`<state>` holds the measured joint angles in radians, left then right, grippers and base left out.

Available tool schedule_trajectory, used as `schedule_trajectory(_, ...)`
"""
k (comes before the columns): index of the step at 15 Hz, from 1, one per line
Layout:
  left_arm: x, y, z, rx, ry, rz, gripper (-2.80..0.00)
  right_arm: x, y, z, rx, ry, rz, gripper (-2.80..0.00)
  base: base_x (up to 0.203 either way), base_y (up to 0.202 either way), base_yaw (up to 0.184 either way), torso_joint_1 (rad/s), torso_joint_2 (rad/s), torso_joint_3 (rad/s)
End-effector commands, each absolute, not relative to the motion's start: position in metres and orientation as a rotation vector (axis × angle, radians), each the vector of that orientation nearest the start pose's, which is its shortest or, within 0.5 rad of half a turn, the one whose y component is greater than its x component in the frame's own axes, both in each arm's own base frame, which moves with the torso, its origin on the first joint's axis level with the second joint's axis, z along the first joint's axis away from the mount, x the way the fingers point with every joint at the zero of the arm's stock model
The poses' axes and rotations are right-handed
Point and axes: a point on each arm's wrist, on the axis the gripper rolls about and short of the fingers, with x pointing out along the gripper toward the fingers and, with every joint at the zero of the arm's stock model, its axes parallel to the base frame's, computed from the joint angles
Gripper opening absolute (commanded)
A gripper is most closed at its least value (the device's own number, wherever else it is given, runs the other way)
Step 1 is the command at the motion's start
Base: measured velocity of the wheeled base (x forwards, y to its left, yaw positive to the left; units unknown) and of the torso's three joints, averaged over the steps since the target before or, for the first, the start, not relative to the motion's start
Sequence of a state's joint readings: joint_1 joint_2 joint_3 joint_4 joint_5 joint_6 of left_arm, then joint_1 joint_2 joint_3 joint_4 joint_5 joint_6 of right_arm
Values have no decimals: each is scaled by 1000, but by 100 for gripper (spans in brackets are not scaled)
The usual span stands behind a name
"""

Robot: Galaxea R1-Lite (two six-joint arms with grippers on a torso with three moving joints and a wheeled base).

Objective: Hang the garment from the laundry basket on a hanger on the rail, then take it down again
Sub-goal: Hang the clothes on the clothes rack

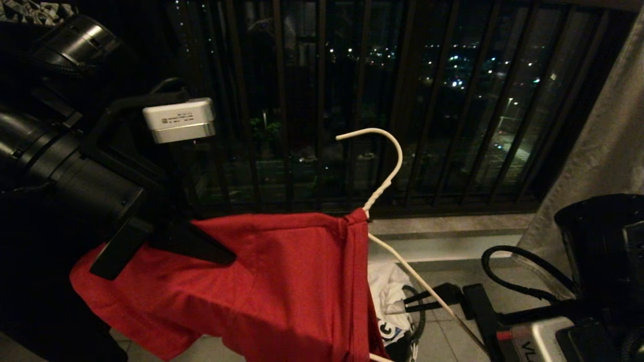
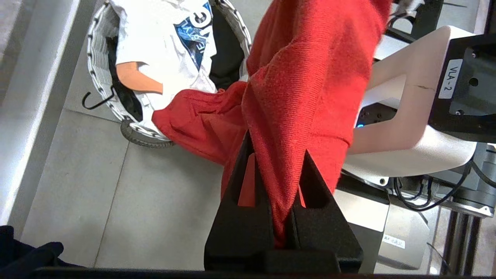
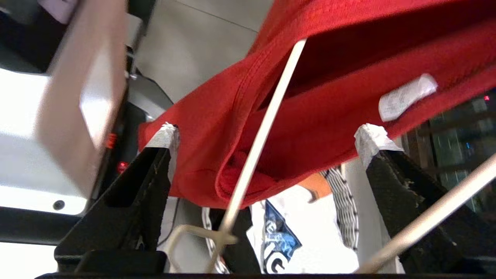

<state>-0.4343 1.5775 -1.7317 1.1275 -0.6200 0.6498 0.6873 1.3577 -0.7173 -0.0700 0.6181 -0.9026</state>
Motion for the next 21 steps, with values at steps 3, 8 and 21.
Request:
schedule_trajectory(3,183,-99,326,451,630,-1252,-280,153,139,196,-768,0,1443,0,0,0,0,0,0,0)
schedule_trajectory(8,164,-91,334,425,612,-1232,-280,157,131,198,-783,-11,1403,0,0,0,0,0,0,0)
schedule_trajectory(21,142,-79,342,445,531,-1164,-280,202,87,227,-705,-47,1202,0,0,0,0,0,0,0)
